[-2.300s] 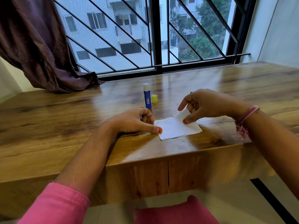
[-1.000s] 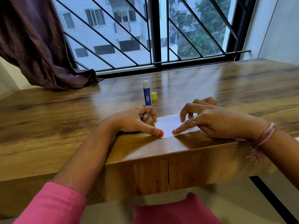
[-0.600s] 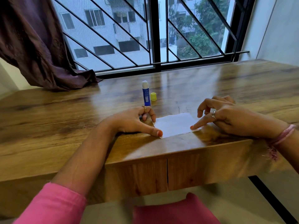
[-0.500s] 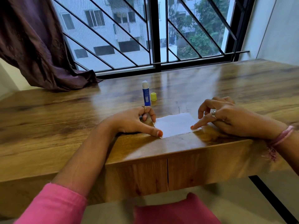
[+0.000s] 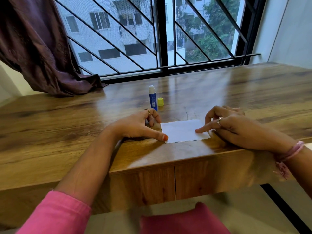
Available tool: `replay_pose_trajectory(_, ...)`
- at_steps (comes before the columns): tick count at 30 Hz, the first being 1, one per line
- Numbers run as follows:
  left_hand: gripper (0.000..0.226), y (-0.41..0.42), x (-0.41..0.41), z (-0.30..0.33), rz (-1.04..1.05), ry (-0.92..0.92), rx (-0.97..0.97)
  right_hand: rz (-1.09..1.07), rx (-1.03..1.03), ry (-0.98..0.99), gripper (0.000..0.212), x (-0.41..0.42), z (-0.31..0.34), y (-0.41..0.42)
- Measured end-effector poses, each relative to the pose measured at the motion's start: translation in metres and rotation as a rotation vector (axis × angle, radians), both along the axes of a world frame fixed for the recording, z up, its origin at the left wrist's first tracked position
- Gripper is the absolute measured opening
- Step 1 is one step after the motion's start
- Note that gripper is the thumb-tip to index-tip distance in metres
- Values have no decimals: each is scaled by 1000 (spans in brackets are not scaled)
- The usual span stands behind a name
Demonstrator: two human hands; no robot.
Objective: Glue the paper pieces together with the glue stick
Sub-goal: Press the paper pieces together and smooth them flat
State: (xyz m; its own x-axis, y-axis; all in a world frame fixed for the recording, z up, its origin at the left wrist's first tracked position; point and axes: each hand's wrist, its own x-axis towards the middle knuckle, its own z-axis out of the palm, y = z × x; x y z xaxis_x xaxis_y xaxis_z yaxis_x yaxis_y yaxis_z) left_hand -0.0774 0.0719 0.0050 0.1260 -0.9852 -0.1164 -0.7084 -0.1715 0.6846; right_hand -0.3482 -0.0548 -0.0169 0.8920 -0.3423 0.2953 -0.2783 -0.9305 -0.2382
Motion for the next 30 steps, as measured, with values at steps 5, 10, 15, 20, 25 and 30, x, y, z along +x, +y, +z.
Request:
replay_pose_trajectory(5,45,-3,5,0,41,33,-14,49,107,-29,37,-1,1,18)
replay_pose_trajectory(10,36,-7,8,-3,101,83,-80,66,141,-60,37,1,-4,25)
replay_pose_trajectory(15,16,-2,-2,-4,104,-156,-390,-10,324,-282,37,-2,-4,20)
replay_pose_trajectory(20,16,20,-29,-4,-161,-269,-580,-31,224,-65,38,-12,0,19)
replay_pose_trajectory(25,45,40,-62,-15,-278,-479,-495,2,205,35,37,-13,2,26)
replay_pose_trajectory(30,61,51,-67,-20,-195,-662,-506,46,172,109,41,-1,8,36)
